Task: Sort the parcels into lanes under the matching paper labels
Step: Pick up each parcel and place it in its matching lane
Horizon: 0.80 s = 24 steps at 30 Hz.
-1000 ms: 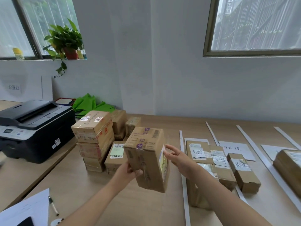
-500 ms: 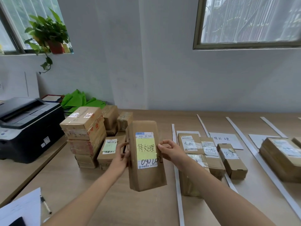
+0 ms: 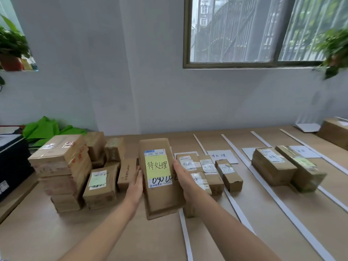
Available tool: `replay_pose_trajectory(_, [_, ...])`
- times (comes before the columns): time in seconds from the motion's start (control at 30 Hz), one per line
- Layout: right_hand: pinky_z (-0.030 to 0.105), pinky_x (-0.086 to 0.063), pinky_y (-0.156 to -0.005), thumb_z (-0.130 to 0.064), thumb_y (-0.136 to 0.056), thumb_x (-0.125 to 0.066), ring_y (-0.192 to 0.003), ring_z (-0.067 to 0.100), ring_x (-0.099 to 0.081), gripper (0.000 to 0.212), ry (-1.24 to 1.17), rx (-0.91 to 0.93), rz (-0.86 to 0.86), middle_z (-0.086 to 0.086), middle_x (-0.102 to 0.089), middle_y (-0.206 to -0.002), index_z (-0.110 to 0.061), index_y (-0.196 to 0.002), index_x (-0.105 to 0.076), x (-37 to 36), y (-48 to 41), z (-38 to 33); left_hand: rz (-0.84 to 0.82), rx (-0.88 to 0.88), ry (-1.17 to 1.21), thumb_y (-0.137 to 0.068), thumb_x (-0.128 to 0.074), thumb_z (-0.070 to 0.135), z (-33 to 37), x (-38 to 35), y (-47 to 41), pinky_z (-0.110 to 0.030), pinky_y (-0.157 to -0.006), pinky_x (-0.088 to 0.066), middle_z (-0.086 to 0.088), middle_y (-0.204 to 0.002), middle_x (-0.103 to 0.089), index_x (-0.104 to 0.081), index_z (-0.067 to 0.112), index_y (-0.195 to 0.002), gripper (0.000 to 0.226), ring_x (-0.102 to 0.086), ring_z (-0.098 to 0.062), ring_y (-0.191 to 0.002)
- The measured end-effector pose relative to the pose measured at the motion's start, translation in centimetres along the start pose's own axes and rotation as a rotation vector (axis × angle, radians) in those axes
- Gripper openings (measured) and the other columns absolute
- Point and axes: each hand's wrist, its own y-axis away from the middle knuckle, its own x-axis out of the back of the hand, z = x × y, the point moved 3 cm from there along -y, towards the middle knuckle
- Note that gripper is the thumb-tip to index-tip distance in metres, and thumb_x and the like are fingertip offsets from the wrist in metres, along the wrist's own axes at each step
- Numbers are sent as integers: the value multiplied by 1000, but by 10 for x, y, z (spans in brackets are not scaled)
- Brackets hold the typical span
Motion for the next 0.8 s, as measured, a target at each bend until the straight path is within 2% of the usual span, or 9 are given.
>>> replay_pose_trajectory(0.13, [46,-43,-109,-83,-85,-34,-123,14,-56,57,15,-28,42,-13,-63,-132,-56,-132,-53,-7,16,15,-50,91,-1,-71,-29,96,-25,-1,-10,-49,-112,-38,10,-136,-59,-50,52,-135,80,-53,-17,-129])
replay_pose_trajectory(0.27, [44,-51,-103,-72,-94,-37,-109,18,-68,56,-101,-176,104,-5,-76,-108,-35,-120,-69,6,48,15,-97,110,-39,-72,-25,97,-22,-17,2,-51,-115,-32,5,-139,-56,-51,57,-132,76,-46,-20,-135])
replay_pose_trajectory(0.33, [43,-51,-101,-66,-97,-39,-107,19,-69,53,-122,-193,149,-2,-78,-104,-29,-120,-70,20,59,19,-134,80,-23,-87,-23,83,-12,-31,22,-44,-115,-31,3,-140,-55,-47,51,-139,65,-45,-19,-136])
replay_pose_trajectory(0.4, [41,-53,-98,-64,-98,-40,-106,19,-70,52,-120,-185,197,-1,-78,-103,-28,-119,-71,30,71,22,-164,51,6,-93,-23,73,-10,-43,36,-38,-114,-31,4,-141,-55,-46,45,-142,61,-45,-17,-135])
replay_pose_trajectory(0.5, [38,-55,-94,-59,-101,-37,-105,19,-71,50,-111,-185,210,0,-77,-106,-27,-121,-70,46,86,34,-179,67,-17,-76,-20,91,-30,-63,40,-51,-115,-32,2,-140,-51,-44,60,-135,71,-43,-22,-136])
replay_pose_trajectory(0.57, [34,-57,-85,-55,-104,-34,-101,17,-72,49,-130,-191,217,-1,-78,-103,-27,-119,-70,59,96,41,-170,113,-22,-68,-18,97,-49,-79,41,-53,-114,-34,0,-137,-53,-45,62,-132,78,-47,-25,-133])
replay_pose_trajectory(0.7, [38,-57,-90,-60,-102,-31,-100,17,-73,52,-138,-173,232,-2,-78,-103,-31,-115,-71,97,113,51,-239,160,-1,-67,-17,99,-41,-124,66,-41,-116,-28,-2,-140,-51,-53,50,-133,90,-45,-22,-134])
replay_pose_trajectory(0.77, [35,-58,-86,-60,-102,-30,-99,15,-73,49,-135,-146,257,-3,-77,-105,-34,-120,-68,125,121,56,-275,160,4,-75,-23,93,-33,-153,79,-34,-111,-33,-3,-137,-54,-61,38,-129,86,-49,-20,-131])
replay_pose_trajectory(0.8, [35,-59,-86,-59,-102,-31,-100,15,-73,47,-145,-138,273,-4,-77,-107,-35,-123,-66,142,125,60,-290,164,-2,-72,-25,95,-35,-172,83,-37,-113,-36,-3,-136,-55,-65,36,-125,89,-52,-21,-128])
